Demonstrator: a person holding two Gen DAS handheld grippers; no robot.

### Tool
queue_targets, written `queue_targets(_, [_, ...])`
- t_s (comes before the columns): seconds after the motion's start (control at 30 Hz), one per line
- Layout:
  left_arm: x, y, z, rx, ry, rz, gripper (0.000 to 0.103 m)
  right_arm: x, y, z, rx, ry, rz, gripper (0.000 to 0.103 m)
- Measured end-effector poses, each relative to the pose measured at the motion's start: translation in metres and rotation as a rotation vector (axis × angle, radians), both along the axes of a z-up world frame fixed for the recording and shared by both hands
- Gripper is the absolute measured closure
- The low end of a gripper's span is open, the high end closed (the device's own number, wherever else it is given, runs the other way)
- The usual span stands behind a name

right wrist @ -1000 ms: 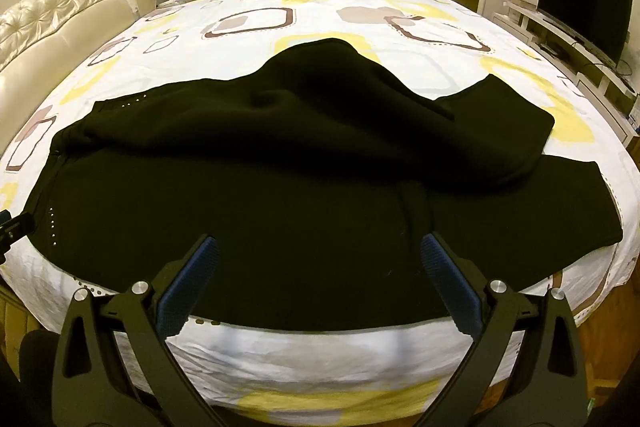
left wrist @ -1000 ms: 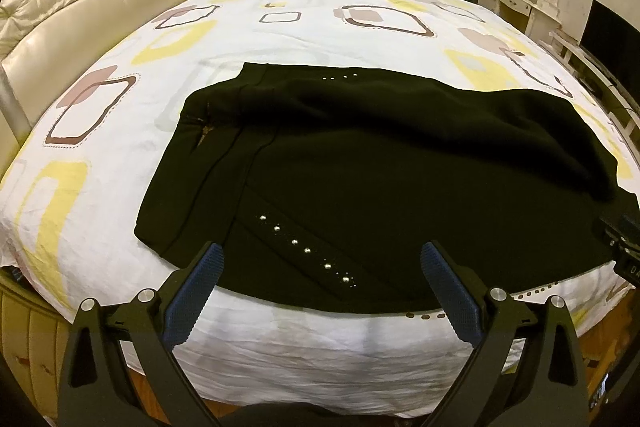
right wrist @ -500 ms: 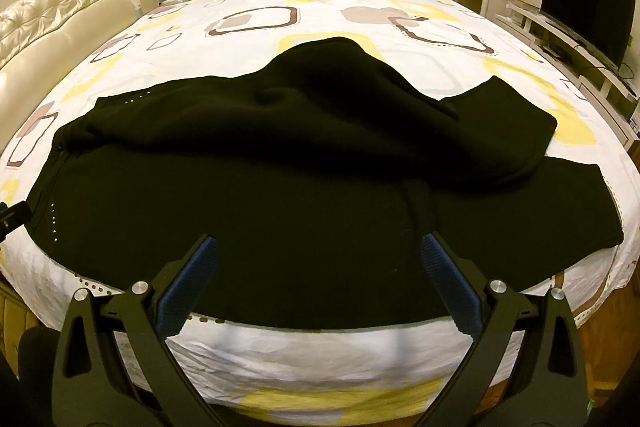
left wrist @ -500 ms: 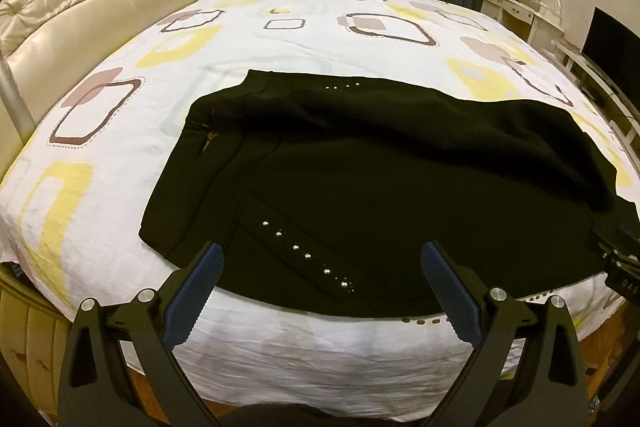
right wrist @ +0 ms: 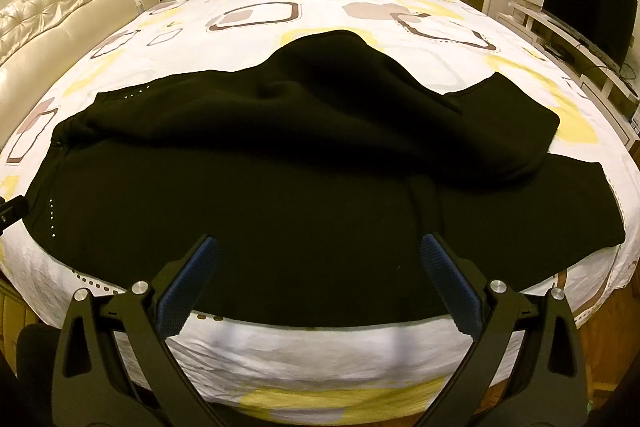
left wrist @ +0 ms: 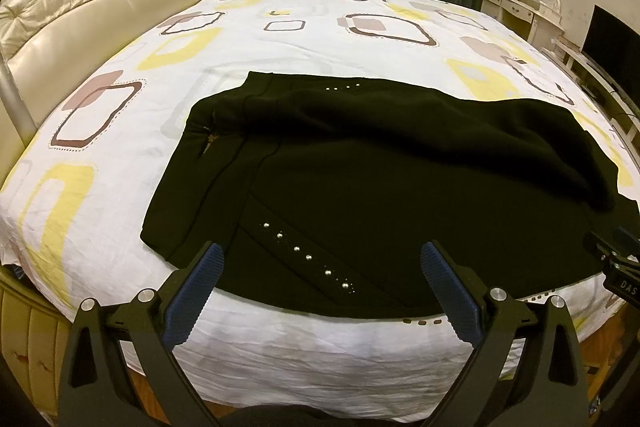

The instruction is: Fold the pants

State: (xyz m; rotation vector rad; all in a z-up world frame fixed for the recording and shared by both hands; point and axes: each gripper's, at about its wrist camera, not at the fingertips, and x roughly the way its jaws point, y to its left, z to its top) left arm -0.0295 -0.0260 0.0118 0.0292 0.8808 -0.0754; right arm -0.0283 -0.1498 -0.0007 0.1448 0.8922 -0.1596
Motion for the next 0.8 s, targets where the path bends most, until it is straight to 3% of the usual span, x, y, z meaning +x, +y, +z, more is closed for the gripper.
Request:
queue_targets(0.47, [0.0005, 0.0015, -0.0002, -0.001, -0.007, 0.006, 0.005, -0.0005, 0.0003, -0.0016, 0.011, -0.005, 0.006, 0.002])
queue_targets(0.8, [0.0049, 0.0038, 0.0002, -0.049, 0.002, -0.011, 0.005, 0.0029, -0.0061, -0.0017, 0.059, 0.013, 0.03, 0.002])
